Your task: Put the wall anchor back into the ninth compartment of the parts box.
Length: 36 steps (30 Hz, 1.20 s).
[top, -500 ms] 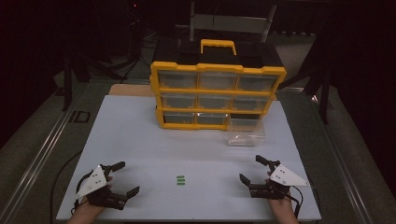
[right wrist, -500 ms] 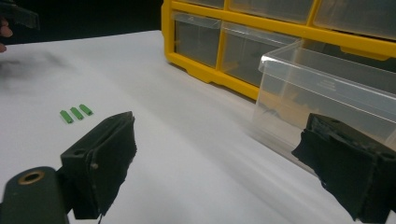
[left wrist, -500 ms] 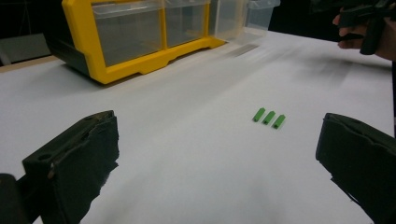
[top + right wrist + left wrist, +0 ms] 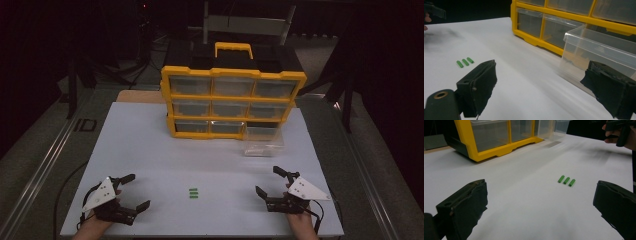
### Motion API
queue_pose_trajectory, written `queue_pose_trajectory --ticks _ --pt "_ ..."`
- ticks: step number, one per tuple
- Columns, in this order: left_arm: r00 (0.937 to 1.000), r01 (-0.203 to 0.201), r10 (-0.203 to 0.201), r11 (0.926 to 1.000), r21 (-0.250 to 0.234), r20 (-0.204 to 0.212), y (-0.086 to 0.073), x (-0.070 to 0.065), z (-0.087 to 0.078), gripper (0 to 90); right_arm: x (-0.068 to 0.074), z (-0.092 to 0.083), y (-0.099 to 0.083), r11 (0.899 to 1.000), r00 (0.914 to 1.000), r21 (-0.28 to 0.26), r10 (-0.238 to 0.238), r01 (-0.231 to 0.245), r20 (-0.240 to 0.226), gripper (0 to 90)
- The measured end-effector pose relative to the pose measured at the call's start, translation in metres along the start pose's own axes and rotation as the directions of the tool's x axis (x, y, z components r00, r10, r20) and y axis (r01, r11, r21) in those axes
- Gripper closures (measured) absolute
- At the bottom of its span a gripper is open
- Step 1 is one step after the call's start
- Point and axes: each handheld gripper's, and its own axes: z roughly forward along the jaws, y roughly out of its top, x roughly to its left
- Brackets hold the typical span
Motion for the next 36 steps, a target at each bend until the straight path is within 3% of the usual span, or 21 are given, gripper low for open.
queue_pose_trajectory --ticks 6,12,13,21,24,27,36 --pt "0.9999 -0.013 0.013 0.9997 -0.023 0.008 0.007 -0.002 0.000 0.0 0.002 0.001 0.002 1.000 1.0000 -0.002 -0.003 0.003 0.006 10.2" --pt "0.9996 0.015 -0.014 0.9989 -0.045 0.025 0.020 -0.003 -0.003 0.0 0.005 0.001 0.003 1.000 0.9999 -0.004 -0.011 0.011 0.006 10.2" --pt "0.9995 -0.004 0.006 0.9989 -0.046 0.031 0.028 -0.004 -0.004 0.0 0.005 0.000 0.003 1.000 0.9999 -0.016 -0.012 0.012 -0.008 10.2" --pt "0.9975 -0.028 0.030 0.9986 -0.045 0.064 0.059 0.000 -0.006 0.0 0.004 -0.001 0.004 1.000 1.0000 -0.030 -0.008 0.008 -0.003 10.2" --pt "0.9977 -0.042 0.045 0.9981 -0.045 0.051 0.076 0.004 -0.005 0.0 0.004 -0.001 0.004 0.999 0.9999 -0.034 -0.011 0.011 -0.007 10.2" --pt "0.9974 -0.041 0.044 0.9979 -0.050 0.057 0.083 0.007 -0.004 0.0 0.005 -0.001 0.005 0.999 0.9998 -0.036 -0.013 0.012 -0.012 10.2" --pt "0.9892 -0.079 0.085 0.9953 -0.055 0.119 0.117 0.011 0.006 0.0 0.005 0.000 0.005 0.999 0.9998 -0.036 -0.012 0.011 -0.013 10.2"
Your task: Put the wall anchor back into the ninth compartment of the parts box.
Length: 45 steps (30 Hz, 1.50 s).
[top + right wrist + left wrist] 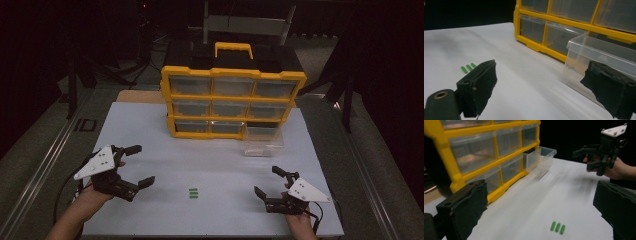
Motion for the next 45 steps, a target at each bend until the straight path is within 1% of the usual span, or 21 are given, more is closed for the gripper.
queue_pose_trajectory --ticks 2,4,11,13,17,18,20,21,22,25,26,30,32,34,36,37,38,39,41,43,45 --pt "0.9998 -0.007 0.007 1.0000 -0.001 0.017 0.008 0.002 0.005 0.0 0.000 0.000 0.000 1.000 1.0000 -0.002 -0.004 0.004 -0.003 10.2" --pt "0.9997 -0.014 0.014 0.9999 0.002 0.020 0.010 0.002 0.007 0.0 0.000 0.001 0.000 1.000 1.0000 -0.003 -0.004 0.004 -0.004 10.2" --pt "0.9961 -0.053 0.052 0.9985 0.011 0.071 0.025 0.003 0.027 0.0 0.000 0.001 0.000 1.000 1.0000 -0.001 -0.004 0.004 -0.005 10.2" --pt "0.9954 -0.054 0.053 0.9985 0.012 0.080 0.026 0.004 0.030 0.0 0.001 0.001 0.000 1.000 1.0000 -0.001 -0.002 0.002 -0.007 10.2" --pt "0.9911 -0.059 0.056 0.9981 0.018 0.121 0.032 0.005 0.043 0.0 0.001 0.001 -0.001 1.000 0.9999 0.005 0.010 -0.010 -0.010 10.2" --pt "0.9874 -0.066 0.060 0.9972 0.035 0.147 0.034 0.005 0.051 0.0 0.001 0.001 -0.001 1.000 0.9999 0.005 0.010 -0.010 -0.009 10.2" --pt "0.9856 -0.073 0.067 0.9965 0.039 0.155 0.034 0.005 0.054 0.0 0.001 0.001 -0.001 1.000 0.9999 0.003 0.012 -0.012 -0.011 10.2" --pt "0.9812 -0.084 0.074 0.9955 0.045 0.178 0.032 0.005 0.062 0.0 0.000 0.002 -0.001 1.000 0.9999 0.004 0.013 -0.013 -0.009 10.2" --pt "0.9812 -0.084 0.074 0.9955 0.045 0.178 0.032 0.005 0.062 0.0 0.000 0.002 -0.001 1.000 0.9999 0.004 0.013 -0.013 -0.009 10.2" --pt "0.9769 -0.086 0.074 0.9951 0.050 0.200 0.029 0.005 0.070 0.0 0.001 0.002 -0.001 1.000 0.9998 0.003 0.012 -0.011 -0.014 10.2" --pt "0.9726 -0.086 0.070 0.9943 0.064 0.222 0.027 0.005 0.077 0.0 0.001 0.002 -0.001 1.000 0.9998 0.004 0.011 -0.011 -0.014 10.2" --pt "0.9630 -0.084 0.056 0.9916 0.098 0.264 0.019 0.004 0.090 0.0 0.000 0.003 -0.002 1.000 0.9998 0.008 0.011 -0.011 -0.014 10.2" --pt "0.9619 -0.097 0.063 0.9884 0.117 0.266 0.013 0.005 0.095 0.0 0.000 0.003 -0.002 1.000 0.9998 0.009 0.013 -0.013 -0.014 10.2" --pt "0.9603 -0.089 0.051 0.9875 0.130 0.274 0.007 0.005 0.101 0.0 0.001 0.003 -0.002 1.000 0.9998 0.010 0.008 -0.008 -0.015 10.2" --pt "0.9569 -0.088 0.040 0.9839 0.156 0.288 -0.004 0.004 0.108 0.0 0.001 0.003 -0.002 1.000 0.9998 0.011 0.008 -0.008 -0.016 10.2" --pt "0.9569 -0.088 0.040 0.9839 0.156 0.288 -0.004 0.004 0.108 0.0 0.001 0.003 -0.002 1.000 0.9998 0.011 0.008 -0.008 -0.018 10.2" --pt "0.9544 -0.090 0.037 0.9816 0.168 0.296 -0.007 0.003 0.110 0.0 0.001 0.003 -0.002 1.000 0.9998 0.013 0.008 -0.008 -0.020 10.2" --pt "0.9533 -0.089 0.027 0.9767 0.195 0.301 -0.014 0.002 0.115 0.0 0.001 0.004 -0.002 1.000 0.9997 0.014 0.008 -0.008 -0.021 10.2" --pt "0.9522 -0.085 0.020 0.9764 0.199 0.305 -0.018 0.001 0.118 0.0 0.001 0.004 -0.002 1.000 0.9997 0.017 0.008 -0.008 -0.022 10.2" --pt "0.9535 -0.074 0.005 0.9731 0.218 0.301 -0.024 0.000 0.122 7.7 0.001 0.004 -0.002 1.000 0.9997 0.018 0.006 -0.006 -0.025 10.2" --pt "0.9539 -0.074 0.001 0.9702 0.231 0.300 -0.031 0.000 0.126 7.9 0.002 0.004 -0.002 1.000 0.9997 0.017 0.005 -0.005 -0.025 10.2"
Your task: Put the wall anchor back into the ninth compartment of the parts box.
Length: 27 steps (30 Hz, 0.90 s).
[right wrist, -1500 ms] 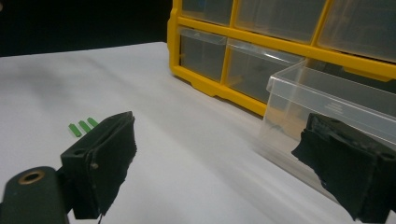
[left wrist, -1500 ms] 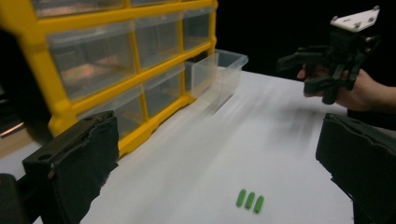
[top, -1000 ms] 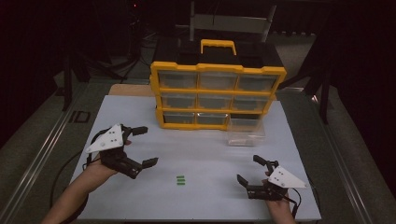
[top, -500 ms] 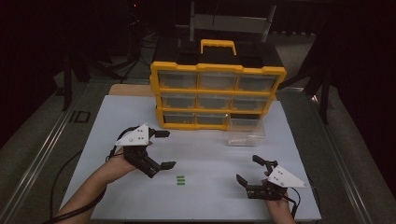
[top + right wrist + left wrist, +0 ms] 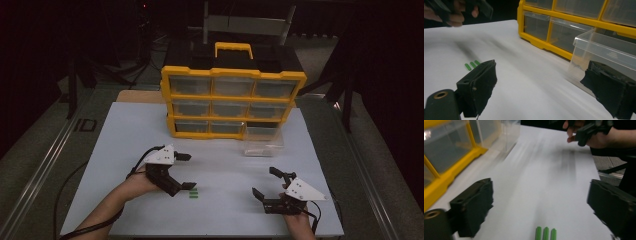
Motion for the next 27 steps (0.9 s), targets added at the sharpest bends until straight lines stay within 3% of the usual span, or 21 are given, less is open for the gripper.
queue_pose_trajectory --ticks 7,10,13,17,27 --pt "0.9999 0.012 -0.012 0.9982 0.058 0.003 -0.016 0.004 0.011 17.7 0.000 0.000 0.000 1.000 1.0000 0.003 0.001 -0.001 -0.002 10.2" --pt "0.9996 -0.001 -0.001 0.9968 0.080 0.028 -0.021 0.004 0.015 28.8 0.000 0.001 -0.001 1.000 1.0000 0.005 0.002 -0.002 -0.007 10.2" --pt "0.9990 -0.004 -0.001 0.9952 0.098 0.044 -0.025 0.004 0.019 34.0 0.000 0.001 -0.001 1.000 0.9999 0.006 0.004 -0.004 -0.010 10.2" --pt "0.9982 0.003 -0.011 0.9907 0.136 0.058 -0.030 0.005 0.023 47.8 0.000 0.001 -0.001 1.000 0.9999 0.009 0.003 -0.003 -0.014 10.2" --pt "0.9966 0.044 -0.057 0.9774 0.207 0.060 -0.037 0.008 0.031 65.4 0.001 0.001 -0.001 1.000 0.9999 0.012 0.000 0.000 -0.014 10.2"
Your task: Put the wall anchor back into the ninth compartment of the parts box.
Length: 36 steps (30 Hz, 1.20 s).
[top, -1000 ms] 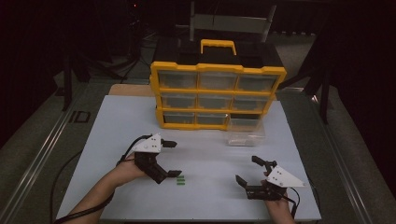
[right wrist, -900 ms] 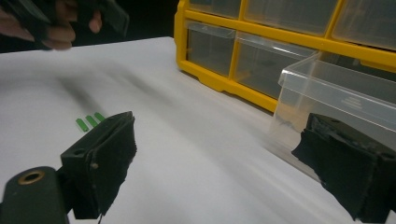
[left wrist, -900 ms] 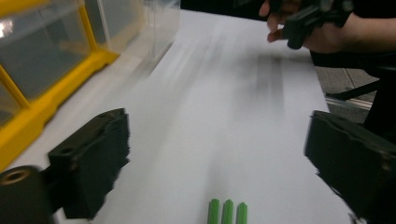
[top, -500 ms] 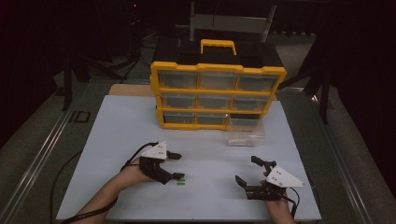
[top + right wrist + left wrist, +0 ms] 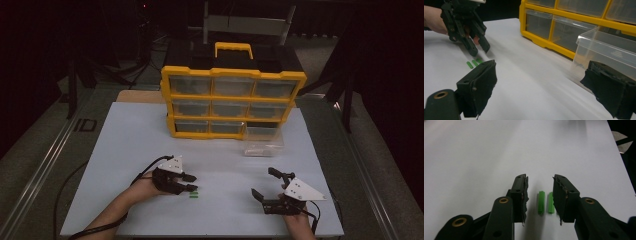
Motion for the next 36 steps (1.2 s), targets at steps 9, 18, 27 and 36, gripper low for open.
queue_pose_trajectory --ticks 9,18,27,36 --pt "1.0000 0.008 -0.008 0.9986 0.053 0.000 -0.001 0.003 0.009 76.9 0.000 0.000 0.000 1.000 1.0000 0.001 -0.004 0.004 -0.001 10.2" --pt "1.0000 -0.006 0.006 0.9968 0.079 0.006 0.002 0.004 0.011 84.3 0.000 0.000 0.000 1.000 1.0000 0.002 -0.002 0.002 -0.003 10.2" --pt "0.9983 0.053 -0.054 0.9964 0.067 0.019 0.011 0.012 0.005 84.7 -0.001 0.000 0.000 1.000 1.0000 0.001 -0.001 0.001 -0.003 10.2" --pt "0.9982 0.053 -0.054 0.9980 0.035 0.027 0.031 0.015 -0.010 84.7 -0.001 -0.001 0.000 1.000 1.0000 -0.001 -0.002 0.002 -0.004 10.2"
